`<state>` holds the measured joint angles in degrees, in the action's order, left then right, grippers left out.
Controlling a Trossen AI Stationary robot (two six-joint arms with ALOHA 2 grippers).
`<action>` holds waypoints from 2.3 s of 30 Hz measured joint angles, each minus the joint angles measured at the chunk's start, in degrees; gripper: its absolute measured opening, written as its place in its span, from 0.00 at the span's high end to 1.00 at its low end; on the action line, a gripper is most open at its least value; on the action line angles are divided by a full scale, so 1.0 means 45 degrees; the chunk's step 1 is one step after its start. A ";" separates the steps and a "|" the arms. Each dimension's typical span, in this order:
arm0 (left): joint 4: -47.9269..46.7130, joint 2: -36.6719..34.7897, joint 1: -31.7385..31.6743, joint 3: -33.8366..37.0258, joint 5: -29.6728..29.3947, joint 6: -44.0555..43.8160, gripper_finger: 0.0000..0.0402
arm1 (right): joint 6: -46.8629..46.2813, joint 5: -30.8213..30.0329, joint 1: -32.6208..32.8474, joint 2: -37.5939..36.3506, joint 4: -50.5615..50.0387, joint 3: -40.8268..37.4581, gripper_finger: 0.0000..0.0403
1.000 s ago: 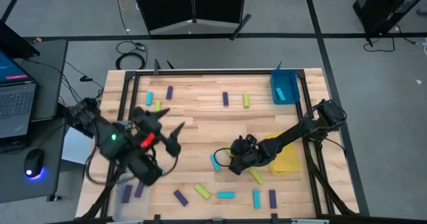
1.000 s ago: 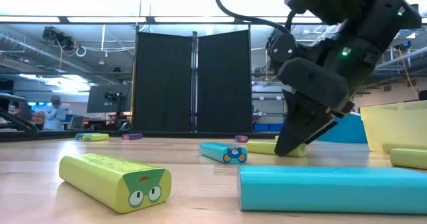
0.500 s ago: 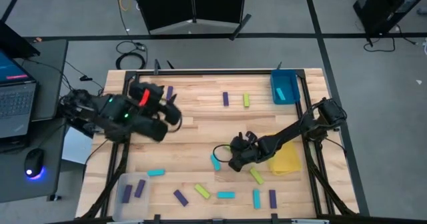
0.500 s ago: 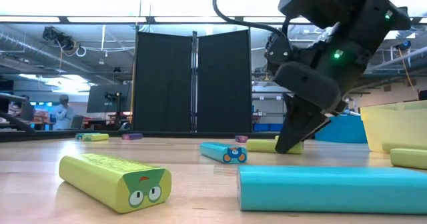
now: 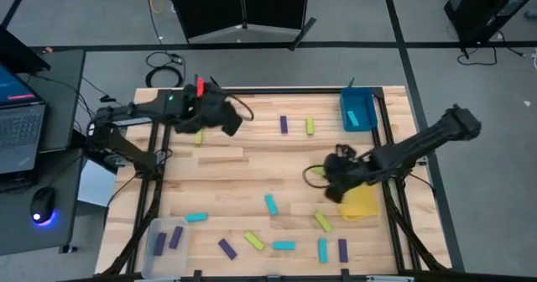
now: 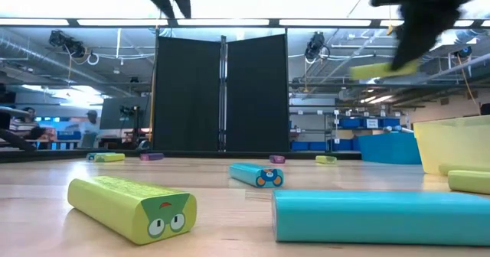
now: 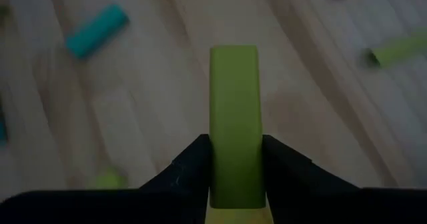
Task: Sort blocks
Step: Put the green block into the yellow bin, then put the violet block into the transparent bin
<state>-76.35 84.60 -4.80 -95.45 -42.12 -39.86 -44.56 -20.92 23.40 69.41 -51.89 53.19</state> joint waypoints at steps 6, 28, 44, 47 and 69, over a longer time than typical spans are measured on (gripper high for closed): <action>0.2977 0.0019 -0.2187 0.2545 0.3237 0.1911 0.39 | -0.2772 0.1454 0.1771 -0.1095 -0.4172 0.0000 0.71; 0.5355 0.3170 -0.5947 0.5617 0.5408 0.2740 0.34 | -0.6445 0.2421 0.4555 0.0969 -0.3879 -0.0962 0.26; 0.7039 0.3274 -0.7864 0.7202 0.5843 0.3434 0.16 | -0.6374 -0.1063 0.5414 -0.0452 -0.3829 0.0784 0.12; 0.8112 0.3279 -0.8018 0.7648 0.6340 0.3472 0.17 | -0.6176 -0.1662 0.5465 -0.0452 -0.3823 0.1103 0.12; 0.9793 0.3249 -0.8855 0.8939 0.7538 0.3392 0.55 | -0.6201 -0.2785 0.5455 -0.0452 -0.3704 0.1302 0.12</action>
<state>-32.28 99.22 -44.64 -55.22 -8.20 -24.59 -72.47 -33.45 47.94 67.37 -68.55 59.05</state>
